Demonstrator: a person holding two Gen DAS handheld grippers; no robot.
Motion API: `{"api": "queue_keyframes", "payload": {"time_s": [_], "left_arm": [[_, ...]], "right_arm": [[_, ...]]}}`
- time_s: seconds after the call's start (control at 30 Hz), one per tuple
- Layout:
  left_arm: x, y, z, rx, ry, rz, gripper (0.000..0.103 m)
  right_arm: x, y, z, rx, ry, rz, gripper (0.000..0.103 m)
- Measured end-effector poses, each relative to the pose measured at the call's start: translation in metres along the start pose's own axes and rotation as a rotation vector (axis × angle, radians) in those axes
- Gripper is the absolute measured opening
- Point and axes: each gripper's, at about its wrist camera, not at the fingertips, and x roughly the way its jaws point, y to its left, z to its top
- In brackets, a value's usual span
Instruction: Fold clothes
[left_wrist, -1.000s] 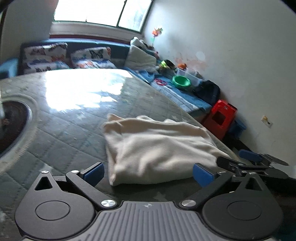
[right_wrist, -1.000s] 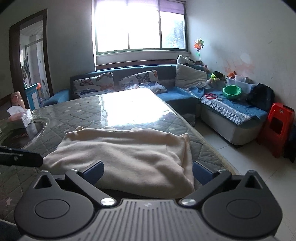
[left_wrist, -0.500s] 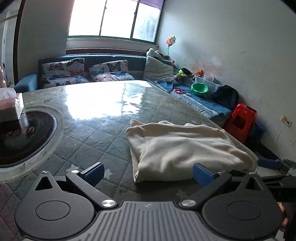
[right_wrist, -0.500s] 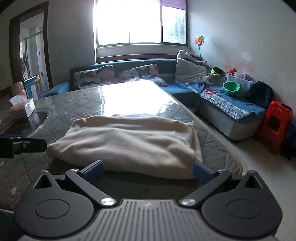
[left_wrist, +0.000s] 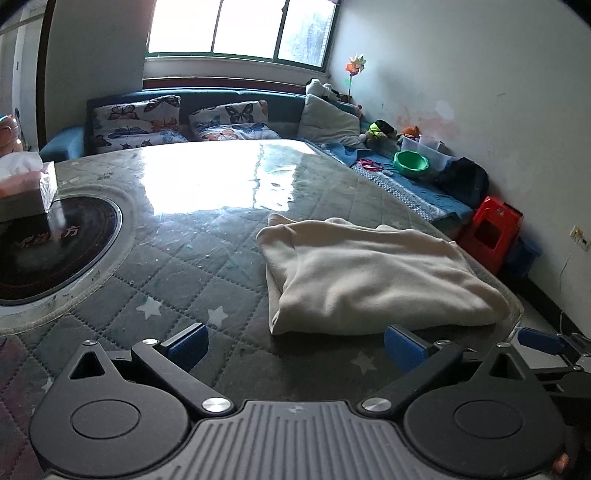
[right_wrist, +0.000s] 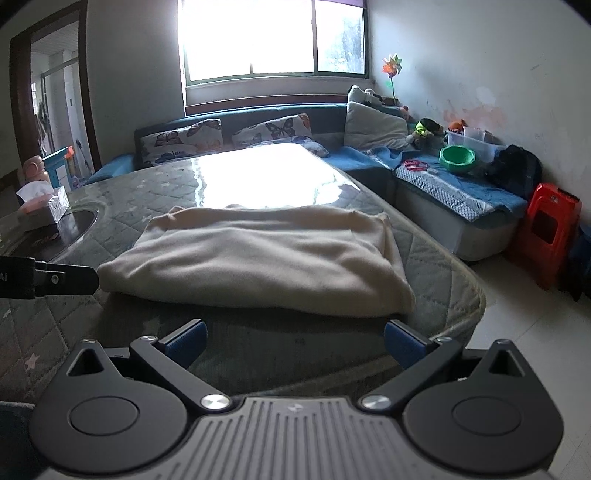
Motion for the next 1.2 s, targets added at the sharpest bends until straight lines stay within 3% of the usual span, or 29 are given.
{"api": "queue_keyframes", "payload": {"time_s": [0.33, 0.57, 0.97, 1.2], "left_arm": [[0.0, -0.009, -0.005, 0.043, -0.011, 0.08, 0.103], [0.0, -0.011, -0.009, 0.059, -0.005, 0.043, 0.103], [0.01, -0.007, -0.013, 0.019, 0.079, 0.058, 0.103], [0.01, -0.013, -0.016, 0.03, 0.088, 0.047, 0.103]], "right_arm": [[0.001, -0.003, -0.008, 0.018, 0.021, 0.001, 0.103], [0.0, 0.0, -0.008, 0.014, 0.021, 0.005, 0.103], [0.0, 0.004, -0.009, 0.007, 0.026, 0.016, 0.103], [0.001, 0.004, -0.01, 0.007, 0.03, 0.014, 0.103]]}}
